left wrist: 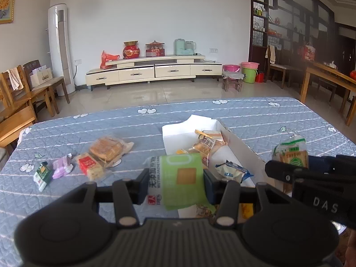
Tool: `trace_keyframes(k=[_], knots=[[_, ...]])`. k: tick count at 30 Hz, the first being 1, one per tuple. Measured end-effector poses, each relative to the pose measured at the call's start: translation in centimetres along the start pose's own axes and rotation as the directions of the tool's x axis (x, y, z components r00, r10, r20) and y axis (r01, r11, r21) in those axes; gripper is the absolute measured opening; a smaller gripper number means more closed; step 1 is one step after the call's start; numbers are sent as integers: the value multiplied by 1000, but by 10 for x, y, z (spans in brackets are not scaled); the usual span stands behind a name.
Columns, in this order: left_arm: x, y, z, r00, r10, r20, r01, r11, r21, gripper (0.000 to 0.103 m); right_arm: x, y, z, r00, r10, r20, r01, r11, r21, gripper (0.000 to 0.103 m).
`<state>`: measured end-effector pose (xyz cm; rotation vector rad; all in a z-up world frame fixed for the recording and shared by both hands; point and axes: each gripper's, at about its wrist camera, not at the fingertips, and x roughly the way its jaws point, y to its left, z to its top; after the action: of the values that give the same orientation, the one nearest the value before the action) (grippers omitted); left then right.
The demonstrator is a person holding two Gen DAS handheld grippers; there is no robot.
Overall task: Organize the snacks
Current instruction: 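Lower the cake pack and green packet over the tray with both tools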
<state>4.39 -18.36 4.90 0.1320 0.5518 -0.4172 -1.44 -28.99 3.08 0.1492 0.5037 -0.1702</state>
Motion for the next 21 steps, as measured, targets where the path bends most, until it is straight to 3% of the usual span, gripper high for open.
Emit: trace_keyframes(k=[21], knots=[[80, 7, 45, 999, 20, -27, -21, 1000, -12, 48, 65, -5, 36, 998, 36, -53, -36, 999, -10, 52]])
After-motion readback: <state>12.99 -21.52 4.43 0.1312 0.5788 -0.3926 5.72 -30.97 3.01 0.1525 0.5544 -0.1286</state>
